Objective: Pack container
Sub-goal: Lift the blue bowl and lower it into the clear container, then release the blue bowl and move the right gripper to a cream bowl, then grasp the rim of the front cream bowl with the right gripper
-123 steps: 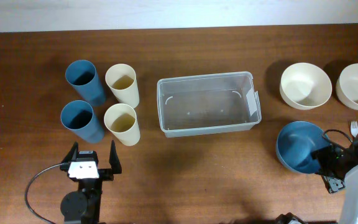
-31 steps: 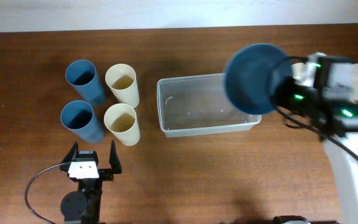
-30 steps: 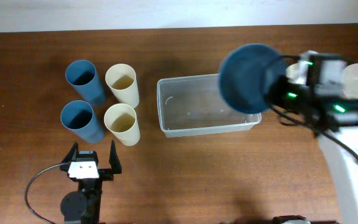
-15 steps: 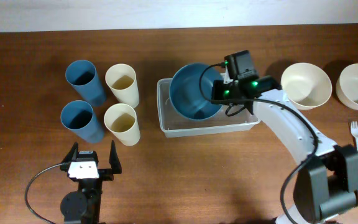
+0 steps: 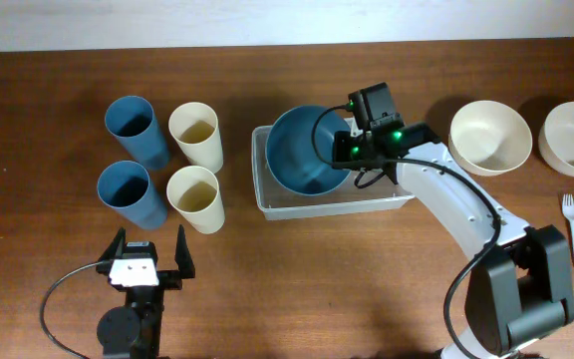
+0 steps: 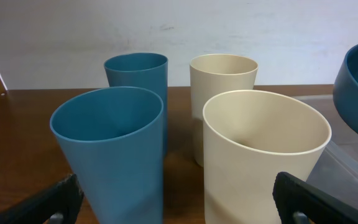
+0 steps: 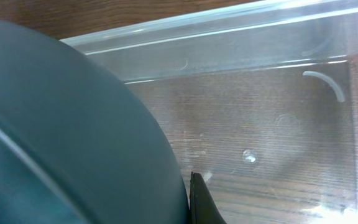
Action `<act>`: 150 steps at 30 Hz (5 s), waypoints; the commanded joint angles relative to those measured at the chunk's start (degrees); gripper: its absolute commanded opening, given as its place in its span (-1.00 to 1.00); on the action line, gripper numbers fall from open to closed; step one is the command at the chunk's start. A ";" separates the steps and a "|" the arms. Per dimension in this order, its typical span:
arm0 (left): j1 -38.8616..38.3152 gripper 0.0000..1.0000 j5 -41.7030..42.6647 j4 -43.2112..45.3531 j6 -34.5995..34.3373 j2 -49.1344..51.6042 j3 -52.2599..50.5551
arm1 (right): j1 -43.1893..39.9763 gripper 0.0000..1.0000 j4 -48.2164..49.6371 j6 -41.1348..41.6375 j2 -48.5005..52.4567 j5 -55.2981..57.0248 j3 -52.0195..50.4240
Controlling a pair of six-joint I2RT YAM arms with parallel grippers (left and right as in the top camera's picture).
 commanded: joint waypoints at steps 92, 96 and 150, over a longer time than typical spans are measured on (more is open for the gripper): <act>0.33 0.99 -0.20 -0.28 1.07 -0.44 -0.20 | -43.15 0.37 -24.46 6.38 15.10 8.37 26.97; 0.33 0.99 -0.20 -0.28 1.07 -0.44 -0.20 | -43.12 0.38 -24.48 6.38 19.34 8.37 26.97; 0.33 1.00 -0.17 -0.28 1.07 -0.33 -0.20 | -40.79 -0.92 -26.47 7.69 -1.29 3.63 20.55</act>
